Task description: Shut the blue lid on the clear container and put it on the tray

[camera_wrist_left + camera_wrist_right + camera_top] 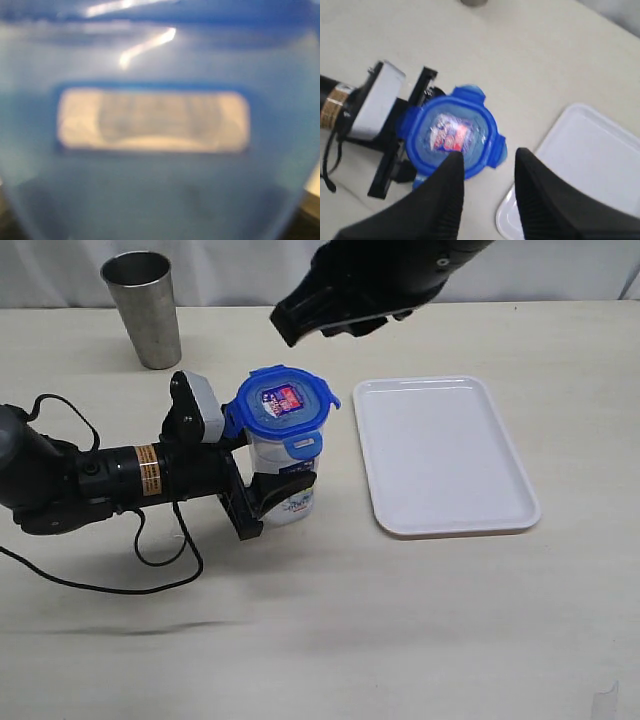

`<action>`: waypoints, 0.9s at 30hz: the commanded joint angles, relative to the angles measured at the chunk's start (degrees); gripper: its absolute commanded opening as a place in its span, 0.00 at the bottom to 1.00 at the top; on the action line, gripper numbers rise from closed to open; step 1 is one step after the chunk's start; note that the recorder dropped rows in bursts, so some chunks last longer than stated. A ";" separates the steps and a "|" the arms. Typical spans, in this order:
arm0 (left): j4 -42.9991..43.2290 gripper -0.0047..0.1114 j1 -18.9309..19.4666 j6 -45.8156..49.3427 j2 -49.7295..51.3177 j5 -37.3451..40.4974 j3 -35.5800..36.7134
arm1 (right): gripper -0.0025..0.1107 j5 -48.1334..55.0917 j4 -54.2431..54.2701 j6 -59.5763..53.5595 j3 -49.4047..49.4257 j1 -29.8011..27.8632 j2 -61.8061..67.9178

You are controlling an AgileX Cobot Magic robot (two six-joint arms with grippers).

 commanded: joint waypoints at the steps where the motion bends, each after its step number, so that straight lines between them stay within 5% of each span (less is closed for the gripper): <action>1: 1.24 0.04 0.05 -1.14 -0.47 1.99 -0.18 | 0.32 5.33 9.04 -7.79 -1.22 -4.18 1.37; 6: 1.36 0.04 0.05 -1.15 -0.47 3.01 -0.18 | 0.43 8.29 32.60 -23.16 -1.22 -14.13 5.21; 27: 1.36 0.04 0.05 -1.15 -0.47 3.01 -0.18 | 0.42 1.56 35.31 -27.42 -1.22 -16.33 17.10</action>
